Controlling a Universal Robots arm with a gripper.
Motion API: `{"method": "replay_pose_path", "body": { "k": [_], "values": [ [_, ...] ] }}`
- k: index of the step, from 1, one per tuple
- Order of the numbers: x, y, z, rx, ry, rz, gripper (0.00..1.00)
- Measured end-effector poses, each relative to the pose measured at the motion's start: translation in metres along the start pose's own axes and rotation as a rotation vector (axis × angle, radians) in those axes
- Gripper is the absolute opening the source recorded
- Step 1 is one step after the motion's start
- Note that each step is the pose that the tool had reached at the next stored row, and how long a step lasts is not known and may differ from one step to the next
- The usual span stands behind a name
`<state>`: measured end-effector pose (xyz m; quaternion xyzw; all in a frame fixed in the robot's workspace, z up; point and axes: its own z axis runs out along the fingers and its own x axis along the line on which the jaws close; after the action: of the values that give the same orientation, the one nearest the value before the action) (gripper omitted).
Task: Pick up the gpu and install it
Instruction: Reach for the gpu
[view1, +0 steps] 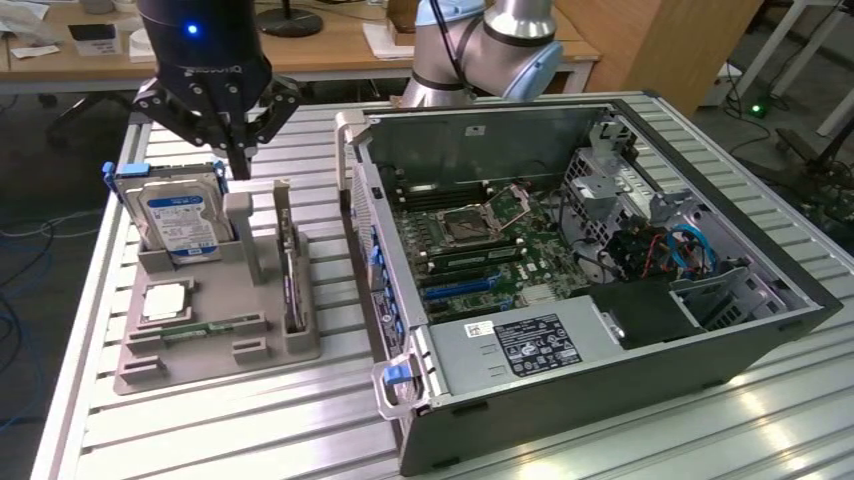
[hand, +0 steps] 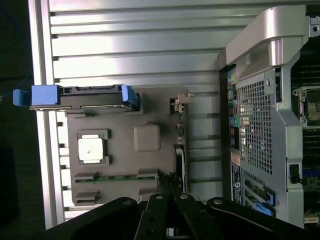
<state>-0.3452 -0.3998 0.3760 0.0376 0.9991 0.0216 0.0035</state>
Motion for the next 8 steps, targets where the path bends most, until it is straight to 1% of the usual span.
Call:
{"method": "replay_pose_path", "body": {
  "k": [4, 8],
  "values": [
    [-0.0067, 0.0004, 0.0015, -0.0001, 0.0005, 0.000, 0.11],
    [-0.0068, 0.0004, 0.0015, 0.0000, 0.0006, 0.000, 0.11]
  ]
}}
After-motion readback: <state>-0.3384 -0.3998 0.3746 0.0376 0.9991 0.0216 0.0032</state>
